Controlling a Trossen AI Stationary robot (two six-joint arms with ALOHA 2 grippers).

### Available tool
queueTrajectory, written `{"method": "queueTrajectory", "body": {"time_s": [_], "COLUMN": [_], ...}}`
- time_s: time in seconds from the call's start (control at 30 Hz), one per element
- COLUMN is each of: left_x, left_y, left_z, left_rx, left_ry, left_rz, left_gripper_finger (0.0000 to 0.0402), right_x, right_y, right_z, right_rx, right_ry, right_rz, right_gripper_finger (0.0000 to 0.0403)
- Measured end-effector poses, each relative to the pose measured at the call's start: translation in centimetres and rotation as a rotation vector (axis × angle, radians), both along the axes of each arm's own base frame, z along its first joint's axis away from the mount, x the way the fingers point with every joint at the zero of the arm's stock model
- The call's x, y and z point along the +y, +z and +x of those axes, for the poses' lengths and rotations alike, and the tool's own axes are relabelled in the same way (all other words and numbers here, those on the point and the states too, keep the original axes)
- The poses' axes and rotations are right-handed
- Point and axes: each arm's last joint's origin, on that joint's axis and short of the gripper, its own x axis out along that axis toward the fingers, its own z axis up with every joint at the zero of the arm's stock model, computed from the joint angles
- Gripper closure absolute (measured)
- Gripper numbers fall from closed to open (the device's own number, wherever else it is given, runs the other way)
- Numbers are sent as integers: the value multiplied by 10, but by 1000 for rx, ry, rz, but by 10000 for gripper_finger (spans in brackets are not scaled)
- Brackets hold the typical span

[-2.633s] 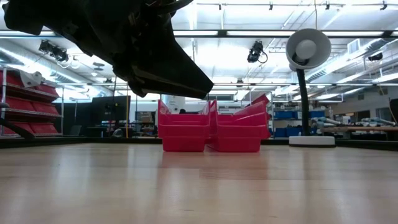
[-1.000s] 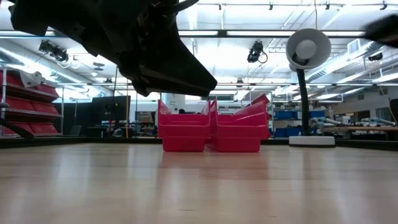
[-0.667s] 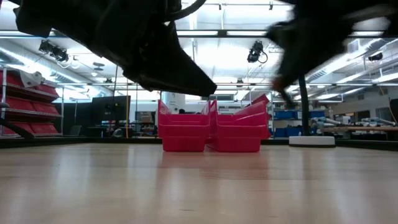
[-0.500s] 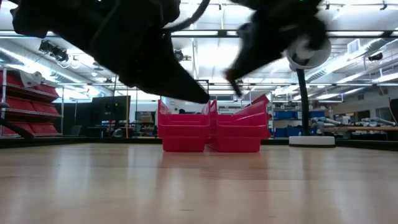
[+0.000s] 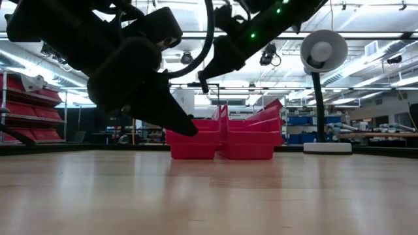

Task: Sort batteries
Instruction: Put the black battery into the left red bin, then put the silver battery into the right red bin

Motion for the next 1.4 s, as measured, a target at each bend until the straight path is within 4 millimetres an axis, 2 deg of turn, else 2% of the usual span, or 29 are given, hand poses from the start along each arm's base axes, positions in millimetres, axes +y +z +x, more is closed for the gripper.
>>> {"method": "queueTrajectory", "body": {"time_s": [0.27,0.4,0.53,0.77,1.07,1.4], "left_x": [4,7,8,7,9,15], "left_y": [-1,-3,-4,-4,-4,-2], "left_z": [-1,-1,-3,-3,-2,3], "left_rx": [18,39,59,56,53,17], "left_ry": [30,32,35,46,53,75], "left_rz": [64,81,88,72,71,60], "left_gripper_finger": [239,239,239,239,239,239], "right_x": [-31,-36,-35,-10,26,70], "right_y": [3,6,7,19,43,30], "right_z": [0,0,-4,-24,-84,-136], "right_rx": [-28,-47,-18,100,293,649], "right_ry": [-56,-57,-55,-16,-112,-239], "right_rz": [-43,-69,-65,-45,94,246], "right_gripper_finger": [291,263,255,267,270,270]}}
